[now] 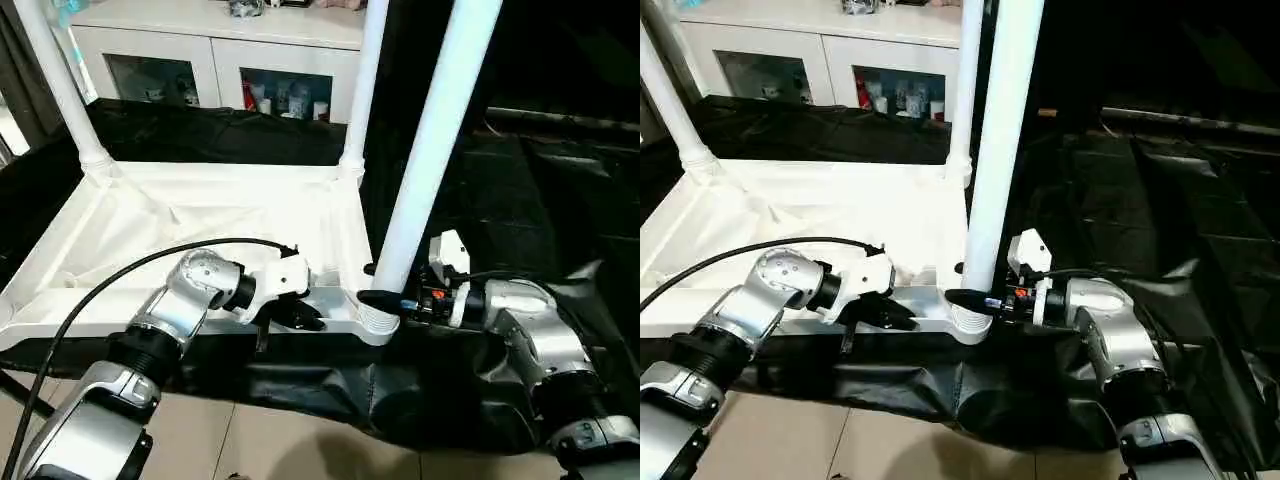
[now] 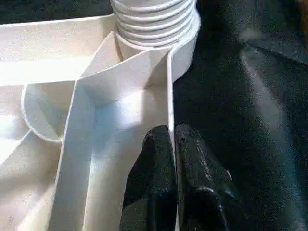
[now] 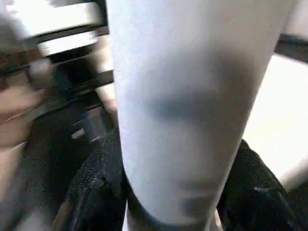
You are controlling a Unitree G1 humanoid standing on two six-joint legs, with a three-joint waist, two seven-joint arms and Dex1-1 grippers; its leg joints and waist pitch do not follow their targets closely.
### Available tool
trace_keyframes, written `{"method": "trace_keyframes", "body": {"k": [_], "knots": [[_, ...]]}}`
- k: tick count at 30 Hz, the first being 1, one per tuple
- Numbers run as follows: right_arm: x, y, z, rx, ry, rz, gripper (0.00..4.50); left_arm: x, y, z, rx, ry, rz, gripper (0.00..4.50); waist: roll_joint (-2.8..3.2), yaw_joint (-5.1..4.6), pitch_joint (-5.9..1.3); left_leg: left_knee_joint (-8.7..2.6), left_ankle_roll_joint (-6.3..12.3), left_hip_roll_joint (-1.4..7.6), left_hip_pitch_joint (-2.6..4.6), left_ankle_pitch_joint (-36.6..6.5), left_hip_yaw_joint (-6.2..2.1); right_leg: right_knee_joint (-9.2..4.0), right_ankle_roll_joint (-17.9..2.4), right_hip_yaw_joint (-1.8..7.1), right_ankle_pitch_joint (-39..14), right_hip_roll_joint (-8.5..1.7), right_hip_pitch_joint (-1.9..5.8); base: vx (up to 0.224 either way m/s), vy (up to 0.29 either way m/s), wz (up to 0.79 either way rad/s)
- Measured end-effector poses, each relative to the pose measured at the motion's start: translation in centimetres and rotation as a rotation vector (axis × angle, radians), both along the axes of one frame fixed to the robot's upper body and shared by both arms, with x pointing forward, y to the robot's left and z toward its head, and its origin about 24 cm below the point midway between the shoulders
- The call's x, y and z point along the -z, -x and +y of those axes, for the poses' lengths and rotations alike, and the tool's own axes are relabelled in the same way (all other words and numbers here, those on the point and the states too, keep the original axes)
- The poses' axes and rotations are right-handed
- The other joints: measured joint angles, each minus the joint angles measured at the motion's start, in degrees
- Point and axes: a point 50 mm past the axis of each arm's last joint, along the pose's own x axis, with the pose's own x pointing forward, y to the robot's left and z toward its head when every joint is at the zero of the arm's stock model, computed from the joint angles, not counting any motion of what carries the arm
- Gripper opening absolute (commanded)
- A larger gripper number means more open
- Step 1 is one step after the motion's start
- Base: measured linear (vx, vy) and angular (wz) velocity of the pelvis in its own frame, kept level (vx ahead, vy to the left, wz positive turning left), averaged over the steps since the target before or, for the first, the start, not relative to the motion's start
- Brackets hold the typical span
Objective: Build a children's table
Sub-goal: Insert table leg to table base
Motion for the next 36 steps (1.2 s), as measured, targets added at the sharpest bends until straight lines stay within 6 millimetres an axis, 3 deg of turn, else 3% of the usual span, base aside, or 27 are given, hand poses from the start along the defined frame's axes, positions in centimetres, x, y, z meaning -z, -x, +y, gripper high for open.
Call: {"method": "trace_keyframes", "body": {"k": [3, 6, 7, 9, 10, 11, 12, 13, 14, 15, 16, 17, 18, 20, 21, 24, 30, 36], "knots": [[0.1, -1.8, 0.6, 0.220, -0.013, -0.011, 1.90, -0.1, -1.2, -0.4, -0.145, -0.001, -0.009, 0.00, 0.21, -1.37, 0.34, -0.05, 0.00, 0.12, -0.18, 0.00, -0.22, -0.89, 0.00, -0.76, 0.00, -0.04, 0.14, -0.036, 0.011, -0.05], [0.0, -2.9, 1.1, 0.380, -0.003, -0.019, 1.89, -0.1, -1.8, -1.5, -0.227, 0.010, -0.015, 0.00, 1.12, -3.01, 0.93, -0.11, 0.03, 0.30, -0.23, -0.02, -1.31, -2.94, 0.01, -3.51, 0.00, -0.72, 1.18, -0.038, 0.050, -0.13], [0.1, -3.3, 1.4, 0.438, -0.008, -0.012, 1.89, -0.1, -2.1, -1.8, -0.257, 0.009, -0.016, 0.00, 1.16, -3.23, 1.03, -0.12, 0.03, 0.29, -0.26, -0.02, -1.52, -3.04, 0.01, -3.65, 0.00, -0.72, 1.28, -0.025, 0.065, -0.17], [0.0, -3.9, 1.9, 0.521, -0.003, -0.006, 1.89, -0.1, -2.5, -2.3, -0.310, 0.007, -0.017, 0.00, 1.00, -3.54, 1.30, -0.12, 0.02, 0.11, -0.15, -0.02, -1.46, -2.43, 0.01, -3.00, -0.01, -0.70, 1.33, 0.000, 0.000, 0.00], [0.1, -4.3, 2.3, 0.598, -0.007, 0.010, 1.89, -0.1, -2.8, -2.7, -0.357, 0.002, -0.018, 0.00, 0.79, -3.62, 1.48, -0.06, 0.00, -0.01, 0.46, -0.04, -1.20, -2.01, 0.01, -2.70, -0.02, -0.74, 1.09, 0.000, 0.000, 0.00], [0.1, -4.5, 2.4, 0.620, 0.001, 0.010, 1.89, -0.2, -2.9, -2.8, -0.374, 0.000, -0.023, 0.00, 0.84, -3.86, 1.80, -0.12, -0.13, 0.06, 0.77, -0.15, -1.11, -2.20, 0.01, -3.25, -0.02, -0.89, 0.98, 0.000, 0.000, 0.00], [-0.1, -4.7, 2.8, 0.644, 0.000, 0.011, 1.89, -0.2, -3.0, -2.8, -0.397, 0.005, -0.021, 0.00, 1.28, -4.14, 2.09, 0.60, -0.05, 0.20, 0.67, -0.75, -1.15, -3.26, 0.03, -5.14, -0.01, -0.92, 1.53, 0.000, 0.000, 0.00], [-0.2, -5.1, 3.5, 0.702, 0.000, 0.023, 1.89, -0.3, -3.2, -3.1, -0.432, 0.001, -0.019, 0.00, 2.78, -4.07, 2.19, 0.76, -0.27, 1.90, 0.30, -1.73, -1.71, -4.73, 0.13, -8.35, -0.28, -1.15, 3.36, 0.000, 0.000, 0.00], [-0.5, -5.5, 3.9, 0.747, -0.002, 0.031, 1.89, -0.6, -3.4, -3.7, -0.451, -0.005, -0.023, 0.00, 2.88, -3.25, 2.38, 1.04, -0.37, 1.87, -0.18, -1.74, -2.50, -0.70, 0.44, -7.01, -2.74, -1.68, 2.66, 0.044, 0.034, -0.27], [-0.5, -5.7, 4.1, 0.785, -0.007, 0.040, 1.89, -0.5, -3.4, -4.3, -0.468, -0.014, -0.029, 0.00, 2.32, -3.00, 2.35, 1.27, -0.53, 1.31, -0.31, -1.64, -1.81, 3.21, 0.01, -2.99, -4.24, -1.98, 2.99, 0.140, -0.030, -0.06], [-0.4, -5.8, 4.0, 0.818, 0.001, 0.050, 1.89, -0.5, -3.4, -4.9, -0.486, -0.009, -0.040, 0.00, -0.33, -2.58, 1.79, 1.26, -0.70, 0.63, 0.56, -1.73, -0.82, 5.52, 3.02, 0.36, -6.88, -2.67, 2.70, 0.140, -0.030, -0.06], [-0.4, -5.8, 4.1, 0.826, 0.004, 0.053, 1.89, -0.5, -3.4, -5.0, -0.491, -0.009, -0.037, 0.00, -0.52, -1.98, 1.68, 0.75, -0.99, -0.16, 0.66, -1.94, -1.38, 5.41, 2.79, 0.47, -7.14, -2.63, 2.43, 0.096, -0.084, -0.04], [-0.4, -5.9, 4.1, 0.832, 0.007, 0.051, 1.89, -0.5, -3.3, -5.1, -0.492, -0.009, -0.033, 0.00, -0.55, -0.86, 1.24, -0.15, -1.00, -0.49, 0.15, -1.89, -1.90, 4.93, 2.71, 0.44, -7.16, -2.59, 2.47, 0.080, -0.043, -0.26], [-0.7, -6.1, 4.1, 0.852, 0.009, 0.048, 1.89, -0.6, -3.3, -5.5, -0.501, -0.003, -0.040, 0.00, -0.17, -0.26, 0.58, -0.67, -1.53, -0.32, -0.55, -0.50, -2.35, 4.45, 2.22, 0.37, -6.30, -2.04, 1.85, 0.090, -0.040, -0.18], [-0.8, -6.2, 4.2, 0.858, 0.011, 0.049, 1.89, -0.6, -3.4, -5.6, -0.505, -0.001, -0.043, 0.00, -0.05, -0.16, 0.42, -0.49, -1.32, 0.06, -0.78, 0.35, -2.32, 4.44, 1.87, 0.45, -6.14, -1.65, 1.74, 0.000, 0.000, 0.00], [-0.9, -6.3, 4.3, 0.870, 0.018, 0.050, 1.89, -0.7, -3.4, -5.6, -0.513, 0.003, -0.046, 0.00, -0.35, -0.09, 0.14, -0.49, -1.08, 0.13, -1.13, 0.24, -2.26, 4.05, 1.60, 0.51, -5.99, -1.29, 1.54, 0.000, 0.000, 0.00], [-0.8, -6.4, 4.8, 0.875, 0.034, 0.055, 1.89, -0.6, -3.4, -5.5, -0.533, -0.008, -0.041, 0.00, -0.37, -0.23, 0.16, -0.70, -1.34, 0.22, -0.62, 0.02, -1.53, 4.05, 1.50, 1.39, -5.88, -1.16, 1.52, 0.000, 0.000, 0.00], [-0.8, -6.5, 4.9, 0.862, 0.045, 0.047, 1.89, -0.6, -3.5, -5.4, -0.531, -0.005, -0.045, 0.00, -0.35, -0.27, 0.17, -0.88, -1.35, 0.24, -0.51, 0.02, -1.44, 3.81, 1.51, 1.93, -5.76, -0.82, 1.54, 0.000, 0.000, 0.00]]}}
